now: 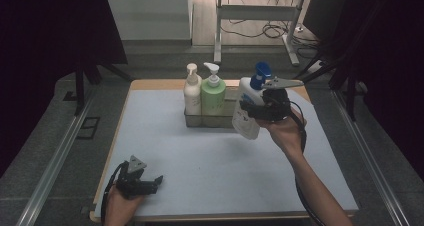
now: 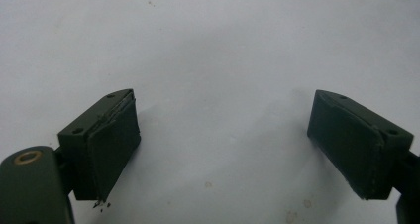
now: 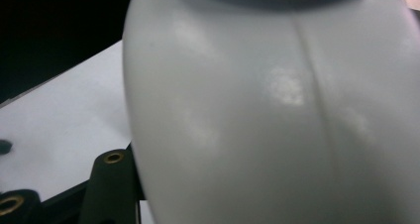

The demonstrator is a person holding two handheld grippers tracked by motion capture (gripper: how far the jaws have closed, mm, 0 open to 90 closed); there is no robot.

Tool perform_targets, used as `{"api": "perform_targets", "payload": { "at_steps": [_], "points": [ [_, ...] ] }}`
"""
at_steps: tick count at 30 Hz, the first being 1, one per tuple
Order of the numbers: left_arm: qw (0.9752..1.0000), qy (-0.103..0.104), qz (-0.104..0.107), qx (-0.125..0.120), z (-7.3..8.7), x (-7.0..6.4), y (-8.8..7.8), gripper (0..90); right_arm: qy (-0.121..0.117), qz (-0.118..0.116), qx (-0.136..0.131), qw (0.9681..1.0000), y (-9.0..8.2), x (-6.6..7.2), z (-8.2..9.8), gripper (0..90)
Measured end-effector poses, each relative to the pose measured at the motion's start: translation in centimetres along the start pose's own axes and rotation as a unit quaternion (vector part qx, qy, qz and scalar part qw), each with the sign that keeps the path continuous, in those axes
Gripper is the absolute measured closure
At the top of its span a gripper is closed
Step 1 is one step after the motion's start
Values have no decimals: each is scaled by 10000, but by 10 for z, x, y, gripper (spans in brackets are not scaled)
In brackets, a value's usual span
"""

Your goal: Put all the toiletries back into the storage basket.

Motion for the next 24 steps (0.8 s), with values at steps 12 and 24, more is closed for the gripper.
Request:
{"api": "perform_targets", "payload": {
  "at_steps": [12,24],
  "points": [
    [10000,4,2,2,0,0,0,123,107,253,-36,9996,19,-15,-13,404],
    [10000,2,7,17,0,0,0,123,181,509,-114,9985,36,-29,-27,405]
  ]
}}
Point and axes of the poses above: each handheld gripper's, and its own axes: y roughly forward along the jaws, z roughly out of its underside, x roughly to its left, the point moved 8 cm from there along y, roughly forward along the jaws, and after that the axes turned 4 degrees about y, right-handed, at the moved point
